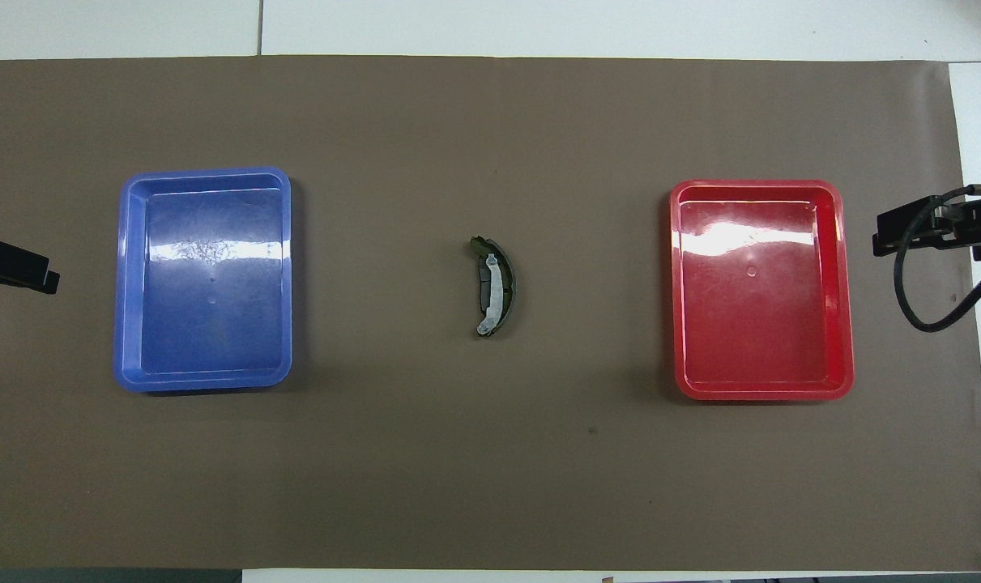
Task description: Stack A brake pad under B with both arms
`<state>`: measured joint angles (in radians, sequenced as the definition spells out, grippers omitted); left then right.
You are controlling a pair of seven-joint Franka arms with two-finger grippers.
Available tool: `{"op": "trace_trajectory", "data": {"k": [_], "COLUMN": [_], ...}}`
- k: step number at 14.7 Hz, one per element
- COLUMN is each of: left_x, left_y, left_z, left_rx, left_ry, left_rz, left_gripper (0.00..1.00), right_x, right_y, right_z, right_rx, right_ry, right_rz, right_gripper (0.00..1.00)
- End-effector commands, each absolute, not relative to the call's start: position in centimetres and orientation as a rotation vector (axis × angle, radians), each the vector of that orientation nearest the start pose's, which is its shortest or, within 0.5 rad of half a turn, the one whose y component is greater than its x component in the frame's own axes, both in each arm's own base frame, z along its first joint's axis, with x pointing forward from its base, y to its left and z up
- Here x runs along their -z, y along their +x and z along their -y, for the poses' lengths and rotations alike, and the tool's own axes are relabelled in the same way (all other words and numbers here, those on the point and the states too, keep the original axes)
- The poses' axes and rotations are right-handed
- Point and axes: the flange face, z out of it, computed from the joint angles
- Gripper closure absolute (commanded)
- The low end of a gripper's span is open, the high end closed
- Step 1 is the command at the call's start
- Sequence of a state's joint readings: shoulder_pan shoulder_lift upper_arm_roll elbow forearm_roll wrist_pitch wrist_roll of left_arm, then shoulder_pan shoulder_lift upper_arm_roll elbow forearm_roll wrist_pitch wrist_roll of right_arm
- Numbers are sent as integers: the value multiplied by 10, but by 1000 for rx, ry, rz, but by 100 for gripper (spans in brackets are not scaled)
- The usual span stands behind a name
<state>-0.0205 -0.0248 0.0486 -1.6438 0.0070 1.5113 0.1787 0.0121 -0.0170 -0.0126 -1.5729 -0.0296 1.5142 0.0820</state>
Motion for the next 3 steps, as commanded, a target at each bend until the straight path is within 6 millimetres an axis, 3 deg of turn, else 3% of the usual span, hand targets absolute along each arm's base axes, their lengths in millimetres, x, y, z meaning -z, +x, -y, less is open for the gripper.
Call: {"op": "trace_trajectory", "data": {"k": [1,3], "left_x": [-600,-600], "left_y": [529,529], "left_z": [-16,-16], "left_rx": [-151,-149], "left_ry": [-3119,-3119], "left_rz": [-226,-226], "left_gripper": [1,1], "right_x": [-627,-627], "right_y": [543,543], "right_z": [5,5], "right_rx": [-64,-61], "right_ry": [-3187,-3185], "right_rz": [-95,-98], "right_gripper": [0,0]}}
